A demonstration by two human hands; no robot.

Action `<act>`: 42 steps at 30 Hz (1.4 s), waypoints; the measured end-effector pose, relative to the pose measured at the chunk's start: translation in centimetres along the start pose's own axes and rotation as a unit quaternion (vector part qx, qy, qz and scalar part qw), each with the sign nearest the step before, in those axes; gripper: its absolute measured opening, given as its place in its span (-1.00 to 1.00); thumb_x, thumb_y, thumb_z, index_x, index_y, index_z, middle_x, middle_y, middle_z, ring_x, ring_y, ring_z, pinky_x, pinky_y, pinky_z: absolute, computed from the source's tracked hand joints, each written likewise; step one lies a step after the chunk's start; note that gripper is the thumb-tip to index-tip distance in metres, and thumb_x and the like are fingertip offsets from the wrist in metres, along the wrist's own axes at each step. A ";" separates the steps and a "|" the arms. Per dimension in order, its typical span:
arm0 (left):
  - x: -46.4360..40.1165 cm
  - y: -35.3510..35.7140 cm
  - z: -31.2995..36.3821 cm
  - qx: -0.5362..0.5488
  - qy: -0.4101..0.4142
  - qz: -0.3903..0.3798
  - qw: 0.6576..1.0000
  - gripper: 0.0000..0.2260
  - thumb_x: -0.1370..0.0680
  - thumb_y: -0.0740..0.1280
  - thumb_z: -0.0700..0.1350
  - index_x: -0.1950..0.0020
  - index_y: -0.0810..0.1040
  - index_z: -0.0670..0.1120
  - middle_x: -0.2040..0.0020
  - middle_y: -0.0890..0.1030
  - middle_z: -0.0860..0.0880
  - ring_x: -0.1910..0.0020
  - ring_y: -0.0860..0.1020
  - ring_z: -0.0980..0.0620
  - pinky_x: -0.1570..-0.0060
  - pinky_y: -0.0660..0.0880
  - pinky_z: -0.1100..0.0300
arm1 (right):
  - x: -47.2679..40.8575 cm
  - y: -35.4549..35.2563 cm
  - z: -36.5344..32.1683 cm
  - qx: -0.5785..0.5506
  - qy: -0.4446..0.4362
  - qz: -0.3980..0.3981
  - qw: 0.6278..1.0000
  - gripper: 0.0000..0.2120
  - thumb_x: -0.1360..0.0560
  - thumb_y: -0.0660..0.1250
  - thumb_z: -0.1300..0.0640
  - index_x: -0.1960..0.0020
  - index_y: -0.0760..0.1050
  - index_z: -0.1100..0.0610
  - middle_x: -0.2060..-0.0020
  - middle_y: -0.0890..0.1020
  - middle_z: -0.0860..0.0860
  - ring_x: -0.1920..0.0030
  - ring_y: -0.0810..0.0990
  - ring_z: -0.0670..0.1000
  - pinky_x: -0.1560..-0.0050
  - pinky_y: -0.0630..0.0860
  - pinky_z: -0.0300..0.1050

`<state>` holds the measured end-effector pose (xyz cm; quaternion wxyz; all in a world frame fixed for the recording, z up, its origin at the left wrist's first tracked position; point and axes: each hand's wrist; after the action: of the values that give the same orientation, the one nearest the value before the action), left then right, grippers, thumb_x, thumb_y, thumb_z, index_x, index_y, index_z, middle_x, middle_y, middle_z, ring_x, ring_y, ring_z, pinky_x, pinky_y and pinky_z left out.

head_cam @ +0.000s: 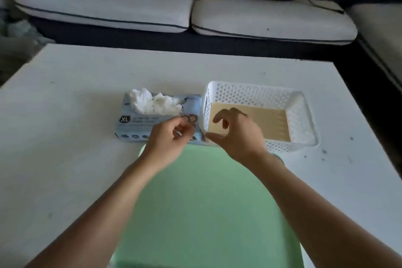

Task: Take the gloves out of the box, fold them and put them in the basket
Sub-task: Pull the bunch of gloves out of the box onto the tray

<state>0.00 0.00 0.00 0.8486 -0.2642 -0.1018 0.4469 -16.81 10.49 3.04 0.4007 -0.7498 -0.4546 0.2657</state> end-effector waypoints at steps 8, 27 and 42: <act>5.3 -1.0 -1.0 -0.164 0.061 -0.049 0.983 -0.67 -0.54 0.44 0.02 -0.25 0.61 -0.09 -0.23 0.63 -0.04 -0.21 0.57 -0.02 -0.22 0.46 0.15 | 3.0 -0.4 1.6 0.214 -0.031 0.035 0.976 -0.75 -0.62 0.26 -0.08 -0.13 0.61 0.04 -0.02 0.63 0.00 -0.12 0.51 0.09 0.15 0.42 -0.08; 10.9 -1.4 -1.3 -0.506 -0.128 -0.164 0.837 -0.66 -0.53 0.23 -0.23 -0.28 0.54 -0.26 -0.26 0.55 -0.24 -0.22 0.56 -0.20 -0.21 0.54 0.05 | 14.9 -7.4 9.3 0.154 0.181 -0.022 0.971 -0.77 -0.53 0.21 0.18 0.31 0.36 0.10 0.32 0.56 0.07 0.25 0.57 0.15 0.29 0.48 -0.07; 7.7 -4.1 -1.9 -0.431 -0.171 -0.189 0.866 -0.57 -0.57 0.36 0.10 -0.35 0.51 -0.12 -0.32 0.56 -0.15 -0.19 0.58 -0.12 -0.11 0.54 0.12 | 14.1 -4.7 6.2 0.119 0.142 -0.016 0.983 -0.63 -0.58 0.35 0.06 0.33 0.32 0.13 0.39 0.46 0.02 0.35 0.42 0.02 0.39 0.29 -0.14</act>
<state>8.18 3.70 0.14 0.6877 -0.4986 -0.4759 0.2281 -17.44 26.52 3.21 0.5515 -0.7194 -0.3705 0.2023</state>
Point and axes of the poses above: each hand's wrist, its own x-axis away from the middle knuckle, its own y-axis out of the palm, z = x × y
